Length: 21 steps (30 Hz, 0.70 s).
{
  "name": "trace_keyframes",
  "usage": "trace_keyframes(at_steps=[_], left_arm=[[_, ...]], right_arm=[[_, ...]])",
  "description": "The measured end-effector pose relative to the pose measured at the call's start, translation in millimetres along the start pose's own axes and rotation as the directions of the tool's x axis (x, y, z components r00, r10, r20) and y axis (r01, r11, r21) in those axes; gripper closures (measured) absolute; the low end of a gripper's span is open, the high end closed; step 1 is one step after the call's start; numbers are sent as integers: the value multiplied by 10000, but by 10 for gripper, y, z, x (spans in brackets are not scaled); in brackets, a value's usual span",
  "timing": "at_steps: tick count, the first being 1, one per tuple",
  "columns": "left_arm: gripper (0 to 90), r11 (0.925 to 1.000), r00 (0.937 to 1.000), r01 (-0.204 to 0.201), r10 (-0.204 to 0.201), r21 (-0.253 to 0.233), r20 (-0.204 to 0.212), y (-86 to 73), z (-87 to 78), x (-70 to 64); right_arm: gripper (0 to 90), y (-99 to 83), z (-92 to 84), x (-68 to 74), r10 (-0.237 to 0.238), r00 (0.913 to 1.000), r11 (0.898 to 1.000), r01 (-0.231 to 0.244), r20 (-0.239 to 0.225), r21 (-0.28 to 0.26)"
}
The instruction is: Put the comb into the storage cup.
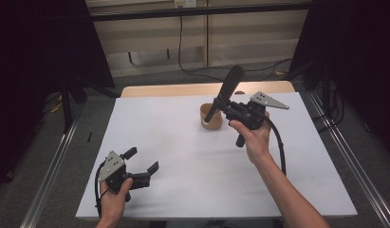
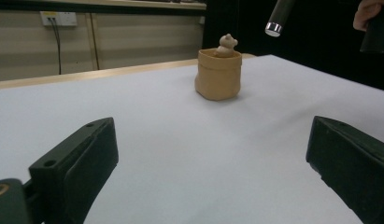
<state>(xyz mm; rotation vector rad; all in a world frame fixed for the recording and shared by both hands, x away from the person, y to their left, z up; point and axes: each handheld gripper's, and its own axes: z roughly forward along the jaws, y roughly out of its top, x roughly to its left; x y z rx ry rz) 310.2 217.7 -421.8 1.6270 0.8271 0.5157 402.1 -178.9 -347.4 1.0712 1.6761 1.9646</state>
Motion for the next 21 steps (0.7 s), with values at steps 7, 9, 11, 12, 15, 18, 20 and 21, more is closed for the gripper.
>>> trace_keyframes(at_steps=[7, 9, 11, 12, 15, 18, 20, 21], left_arm=[[17, 9998, 9998, -188, 188, -110, -85, -70, -59, 6], [17, 9997, 9997, -233, 233, 13, -91, -89, -70, 2], [18, 9992, 9992, -396, 396, -73, -45, -82, -85, 2], [19, 9986, 9987, -512, 511, -125, -91, -74, -94, 1], [19, 9990, 9991, -417, 416, -168, -79, -78, -110, -5], [19, 9993, 9993, -354, 355, -108, 92, -84, -114, -16], [19, 9991, 9992, -393, 393, -143, 25, -79, -119, -17], [19, 9992, 9992, -390, 390, -135, 59, -79, -119, -13]], right_arm=[[734, 64, 40, -33, -342, 9991, 9994, 343, 232, -49], [733, 85, 57, -40, -454, 9987, 9990, 455, 249, -36], [733, 109, 73, -46, -636, 9974, 9980, 637, 326, -21], [733, 122, 81, -50, -667, 9971, 9978, 669, 358, -35], [733, 152, 105, -69, -872, 9950, 9962, 873, 481, 8], [734, 172, 128, -87, -1004, 9933, 9950, 1001, 566, 68], [733, 190, 142, -100, -1032, 9927, 9947, 1028, 627, 92], [734, 200, 150, -108, -1078, 9919, 9942, 1075, 670, 86]])
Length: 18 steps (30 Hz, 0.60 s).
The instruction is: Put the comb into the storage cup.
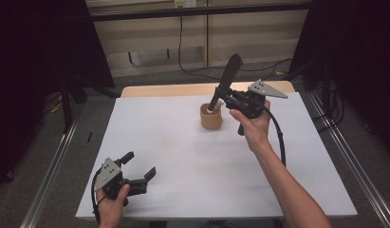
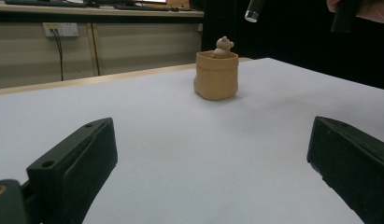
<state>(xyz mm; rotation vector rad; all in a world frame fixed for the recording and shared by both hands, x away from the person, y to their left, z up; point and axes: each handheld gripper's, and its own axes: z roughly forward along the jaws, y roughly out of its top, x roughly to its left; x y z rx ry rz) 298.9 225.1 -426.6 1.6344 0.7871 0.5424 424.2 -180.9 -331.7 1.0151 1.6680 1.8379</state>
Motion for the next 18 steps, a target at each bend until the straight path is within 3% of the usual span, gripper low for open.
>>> trace_keyframes(at_steps=[5, 12, 18], left_arm=[[15, 10000, 9999, 72, -72, 3, 105, -12, -7, 23], [27, 9998, 9996, -107, 103, -142, -274, -12, -29, 33], [28, 9998, 9990, -26, 16, -220, -455, -11, -42, 46]], right_arm=[[733, 36, 31, -41, -30, 9999, 10000, 31, 124, -72], [733, -24, 97, -96, -134, 9994, 9999, 133, 312, 28], [733, -60, 196, -166, -208, 9986, 9997, 203, 489, 104]])
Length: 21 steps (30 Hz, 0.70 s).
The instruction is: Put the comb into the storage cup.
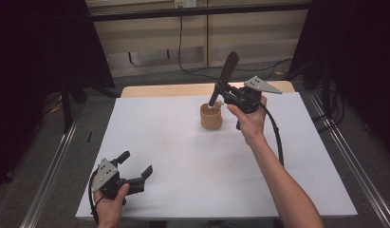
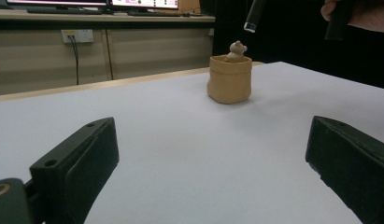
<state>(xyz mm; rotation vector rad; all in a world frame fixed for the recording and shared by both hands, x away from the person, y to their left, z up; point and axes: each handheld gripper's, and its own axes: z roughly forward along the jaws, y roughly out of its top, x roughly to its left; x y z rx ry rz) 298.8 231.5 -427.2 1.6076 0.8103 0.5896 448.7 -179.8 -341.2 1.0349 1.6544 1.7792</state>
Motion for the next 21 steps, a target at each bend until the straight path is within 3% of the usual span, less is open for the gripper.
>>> trace_keyframes(at_steps=[2, 7, 21], left_arm=[[28, 9995, 9995, 301, -300, -33, 64, 3, -5, 1], [35, 9988, 9989, 466, -466, -157, 27, 0, -22, -11], [35, 9988, 9988, 482, -481, -48, 83, -5, -20, -21]], right_arm=[[733, 7, 41, -16, -102, 9999, 9999, 102, 74, 54], [733, 19, 132, -40, -277, 9994, 9995, 274, 194, 144], [733, -114, 189, -53, -640, 9977, 9970, 631, 201, 456]])
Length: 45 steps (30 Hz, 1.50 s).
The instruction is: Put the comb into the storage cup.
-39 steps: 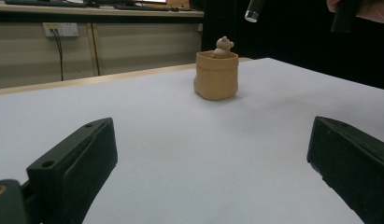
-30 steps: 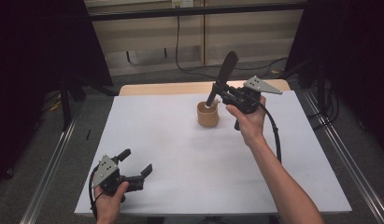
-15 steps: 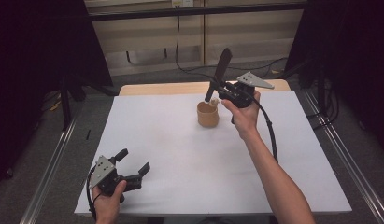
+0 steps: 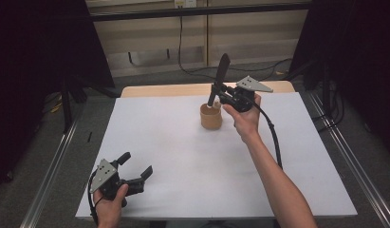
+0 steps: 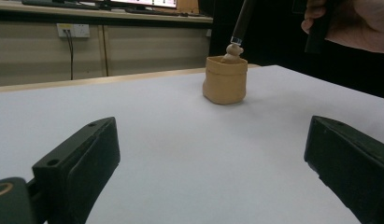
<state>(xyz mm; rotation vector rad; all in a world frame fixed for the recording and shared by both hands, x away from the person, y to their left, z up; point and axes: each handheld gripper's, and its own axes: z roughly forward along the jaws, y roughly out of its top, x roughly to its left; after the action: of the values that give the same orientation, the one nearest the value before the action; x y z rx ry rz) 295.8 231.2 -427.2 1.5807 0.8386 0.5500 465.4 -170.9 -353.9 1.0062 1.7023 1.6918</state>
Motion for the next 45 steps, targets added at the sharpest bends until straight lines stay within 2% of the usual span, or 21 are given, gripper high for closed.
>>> trace_keyframes(at_steps=[4, 6, 13, 27, 30, 32, 45], left_arm=[[35, 10000, 10000, -31, 31, -38, -82, 7, 0, -12], [35, 9998, 9998, -203, 203, -64, -37, 20, -6, -19], [35, 9999, 9999, -129, 130, -55, 93, 11, 2, -22], [35, 9995, 9993, -320, 320, 31, 200, 10, 0, -45], [35, 10000, 9994, -24, 24, 13, 331, 4, 5, -38], [34, 9999, 9994, -153, 151, 62, 302, 4, 7, -45], [35, 9993, 9992, -337, 333, 174, 228, 5, 2, -47]], right_arm=[[733, -33, -5, -21, 3, 10000, 10000, -3, 23, 93], [733, -41, -2, -23, 2, 10000, 10000, -3, 38, 84], [733, -96, 11, -57, -54, 10000, 9999, 53, 56, 132], [733, -248, 13, -115, 142, 9997, 9995, -147, 196, 286], [733, -265, 26, -114, 121, 9997, 9994, -127, 200, 312], [733, -276, 39, -110, 106, 9997, 9995, -112, 222, 307], [733, -422, 88, -111, 185, 9994, 9983, -201, 302, 541]])
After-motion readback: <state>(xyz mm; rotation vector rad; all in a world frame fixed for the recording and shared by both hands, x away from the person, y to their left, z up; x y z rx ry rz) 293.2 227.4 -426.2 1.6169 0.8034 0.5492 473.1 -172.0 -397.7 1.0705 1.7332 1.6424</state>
